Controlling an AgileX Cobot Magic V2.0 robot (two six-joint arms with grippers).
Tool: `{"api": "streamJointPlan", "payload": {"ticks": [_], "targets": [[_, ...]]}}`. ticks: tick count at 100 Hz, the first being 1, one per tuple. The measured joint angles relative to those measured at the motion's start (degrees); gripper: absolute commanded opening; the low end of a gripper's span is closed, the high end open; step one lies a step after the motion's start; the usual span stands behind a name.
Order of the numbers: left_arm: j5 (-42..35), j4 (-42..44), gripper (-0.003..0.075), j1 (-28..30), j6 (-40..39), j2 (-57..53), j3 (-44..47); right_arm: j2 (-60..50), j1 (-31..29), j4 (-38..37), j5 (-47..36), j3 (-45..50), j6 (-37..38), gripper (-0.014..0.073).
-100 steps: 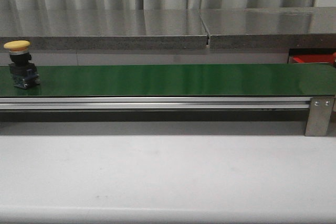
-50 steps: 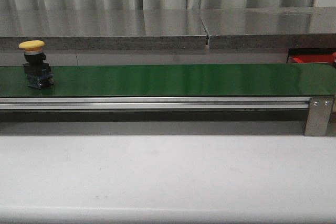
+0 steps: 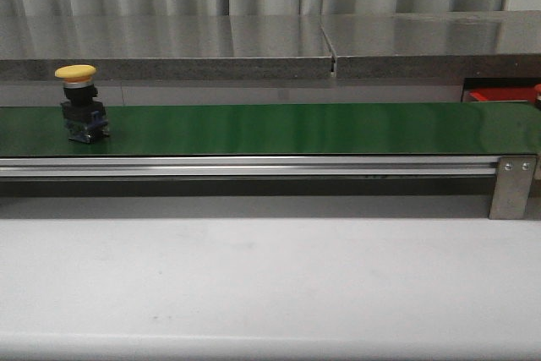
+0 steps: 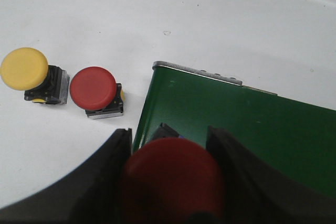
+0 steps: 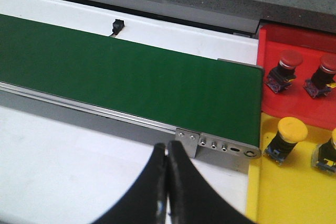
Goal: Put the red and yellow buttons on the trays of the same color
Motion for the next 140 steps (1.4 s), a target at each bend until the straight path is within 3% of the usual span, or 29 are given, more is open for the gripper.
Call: {"api": "streamJointPlan", "payload": {"ticks": [28,35,50,55,66,80,89,96,112,140], "targets": [[2.25,-0.27,0.0206,-0.29,0.00,4.43,0.00,0.00,0.00,0.00,0.00,0.00,0.00,-0.0076],[2.51,-0.27,0.0277,-0.29,0.00,4.69,0.00,0.00,0.00,0.00,0.00,0.00,0.00,-0.0076],[2.65,-0.44,0.0540,-0.29,0.00,4.69,0.00,0.00,0.00,0.00,0.00,0.00,0.00,-0.0076],[2.65,-0.53,0.0579,-0.29,0.00,4.69,0.00,0.00,0.00,0.00,0.00,0.00,0.00,-0.0076],[2.65,-0.53,0.0579,-0.29,0.00,4.19,0.00,0.00,0.00,0.00,0.00,0.00,0.00,-0.0076],[2.39,-0.66,0.0538,-0.77,0.51,0.68,0.00,0.00,0.00,0.00,0.00,0.00,0.00,-0.0076],[2.39,-0.66,0.0462,-2.05,1.72,-2.85,0.00,0.00,0.00,0.00,0.00,0.00,0.00,-0.0076],[3.05,-0.66,0.0343,-3.73,2.08,-5.54,0.00,0.00,0.00,0.00,0.00,0.00,0.00,-0.0076],[5.86,-0.66,-0.0024,-8.45,2.48,-10.72,0.00,0.00,0.00,0.00,0.00,0.00,0.00,-0.0076],[9.50,-0.93,-0.0020,-16.04,2.66,-19.66,1.67,0.00,0.00,0.00,0.00,0.00,0.00,-0.0076]]}}
